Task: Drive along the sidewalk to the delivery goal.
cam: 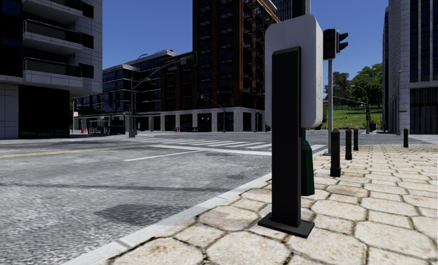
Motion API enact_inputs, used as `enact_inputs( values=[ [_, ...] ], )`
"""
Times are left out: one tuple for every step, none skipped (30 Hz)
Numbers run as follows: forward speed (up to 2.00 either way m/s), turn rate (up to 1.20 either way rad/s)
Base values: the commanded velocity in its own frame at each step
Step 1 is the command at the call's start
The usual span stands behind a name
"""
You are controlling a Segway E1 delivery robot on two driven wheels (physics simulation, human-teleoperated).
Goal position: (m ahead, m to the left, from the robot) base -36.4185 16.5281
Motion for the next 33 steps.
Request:
enact_inputs(
  values=[
    [0.0, 0.0],
    [0.0, 0.0],
    [0.0, 0.0],
    [0.0, 0.0],
    [0.0, 0.0],
    [0.0, 0.0],
    [0.0, 0.0],
    [0.0, 0.0],
    [0.0, 0.0],
    [0.0, 0.0],
    [0.0, 0.0],
    [0.0, 0.0],
    [0.0, 0.0],
    [0.0, 0.0],
    [0.0, 0.0],
    [0.0, 0.0],
    [0.0, 0.0],
    [0.0, 0.0],
    [0.0, 0.0],
    [0.0, 0.0],
    [0.0, 0.0],
    [0.0, 0.0],
    [0.0, 0.0],
    [0.0, 0.0],
    [0.0, 0.0],
    [0.0, 0.0],
    [0.0, 0.0],
    [0.0, 0.0],
    [0.0, 0.0],
    [0.0, 0.0],
    [0.0, -0.12],
    [0.0, -0.23],
    [0.0, -0.23]
  ],
)
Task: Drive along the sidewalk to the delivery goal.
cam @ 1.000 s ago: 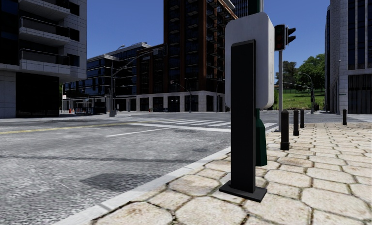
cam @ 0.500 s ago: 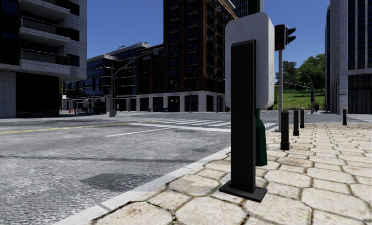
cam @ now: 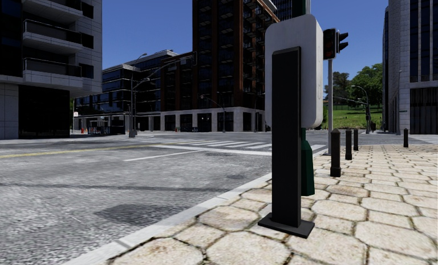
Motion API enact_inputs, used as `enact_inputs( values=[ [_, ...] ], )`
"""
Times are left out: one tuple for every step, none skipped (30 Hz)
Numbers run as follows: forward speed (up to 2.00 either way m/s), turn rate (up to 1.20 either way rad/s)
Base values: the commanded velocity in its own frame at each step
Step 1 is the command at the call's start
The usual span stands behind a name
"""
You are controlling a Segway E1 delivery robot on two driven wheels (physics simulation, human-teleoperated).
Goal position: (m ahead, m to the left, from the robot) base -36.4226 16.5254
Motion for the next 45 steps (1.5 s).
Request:
enact_inputs(
  values=[
    [0.0, -0.26],
    [0.0, -0.28],
    [0.0, -0.28],
    [0.0, -0.28],
    [0.0, -0.28],
    [0.0, -0.29],
    [0.0, -0.29],
    [0.0, -0.29],
    [0.0, -0.29],
    [0.0, -0.29],
    [0.0, -0.3],
    [0.0, -0.39],
    [0.0, -0.39],
    [0.0, -0.48],
    [0.0, -0.51],
    [0.0, -0.52],
    [0.0, -0.52],
    [0.0, -0.52],
    [0.0, -0.53],
    [0.0, -0.53],
    [0.0, -0.53],
    [0.0, -0.53],
    [0.0, -0.53],
    [0.0, -0.53],
    [0.0, -0.53],
    [0.0, -0.53],
    [0.0, -0.53],
    [0.0, -0.53],
    [0.0, -0.53],
    [0.0, -0.53],
    [0.0, -0.53],
    [0.0, -0.53],
    [0.0, -0.53],
    [0.0, -0.53],
    [0.0, -0.53],
    [0.0, -0.53],
    [0.0, -0.49],
    [0.0, -0.49],
    [0.0, -0.47],
    [0.0, -0.47],
    [0.0, -0.47],
    [0.0, -0.47],
    [0.0, -0.47],
    [0.0, -0.47],
    [0.0, -0.47]
  ],
)
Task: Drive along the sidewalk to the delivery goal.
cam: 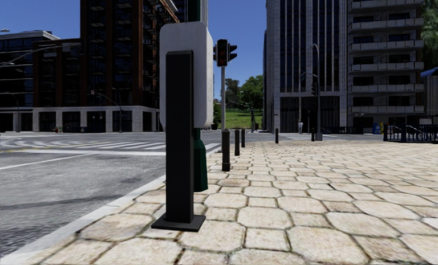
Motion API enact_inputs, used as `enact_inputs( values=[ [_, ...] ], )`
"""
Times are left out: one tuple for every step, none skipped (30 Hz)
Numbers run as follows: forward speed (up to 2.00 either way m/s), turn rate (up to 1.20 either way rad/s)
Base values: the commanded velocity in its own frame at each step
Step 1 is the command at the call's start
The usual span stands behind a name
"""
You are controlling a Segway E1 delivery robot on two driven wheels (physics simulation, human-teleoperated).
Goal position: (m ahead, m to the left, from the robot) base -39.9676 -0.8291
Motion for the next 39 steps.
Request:
enact_inputs(
  values=[
    [0.26, -0.47],
    [0.4, -0.47],
    [0.52, -0.47],
    [0.85, -0.47],
    [1.31, -0.47],
    [1.31, -0.47],
    [1.51, -0.47],
    [1.57, -0.47],
    [1.58, -0.47],
    [1.58, -0.47],
    [1.58, -0.47],
    [1.58, -0.47],
    [1.58, -0.47],
    [1.58, -0.47],
    [1.58, -0.47],
    [1.61, -0.47],
    [1.62, -0.47],
    [1.62, -0.47],
    [1.62, -0.47],
    [1.63, -0.47],
    [1.63, -0.47],
    [1.63, -0.47],
    [1.63, -0.48],
    [1.63, -0.51],
    [1.63, -0.52],
    [1.63, -0.53],
    [1.63, -0.53],
    [1.63, -0.53],
    [1.63, -0.53],
    [1.63, -0.53],
    [1.63, -0.53],
    [1.63, -0.53],
    [1.63, -0.53],
    [1.63, -0.53],
    [1.63, -0.53],
    [1.63, -0.53],
    [1.63, -0.53],
    [1.63, -0.53],
    [1.63, -0.53]
  ],
)
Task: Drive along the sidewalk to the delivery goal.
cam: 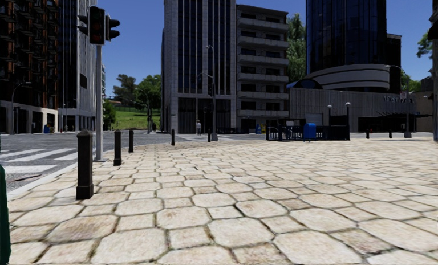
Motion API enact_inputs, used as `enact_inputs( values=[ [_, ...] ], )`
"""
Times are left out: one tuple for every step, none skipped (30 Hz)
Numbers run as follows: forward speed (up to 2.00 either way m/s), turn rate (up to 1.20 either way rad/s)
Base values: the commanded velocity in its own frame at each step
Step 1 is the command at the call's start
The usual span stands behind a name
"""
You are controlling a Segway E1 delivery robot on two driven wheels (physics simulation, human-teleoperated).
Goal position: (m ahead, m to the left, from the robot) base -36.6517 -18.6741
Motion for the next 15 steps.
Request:
enact_inputs(
  values=[
    [1.63, -0.53],
    [1.63, -0.53],
    [1.63, -0.53],
    [1.63, -0.53],
    [1.63, -0.53],
    [1.63, -0.53],
    [1.63, -0.53],
    [1.63, -0.53],
    [1.63, -0.53],
    [1.63, -0.53],
    [1.63, -0.53],
    [1.63, -0.53],
    [1.63, -0.58],
    [1.63, -0.61],
    [1.63, -0.61]
  ],
)
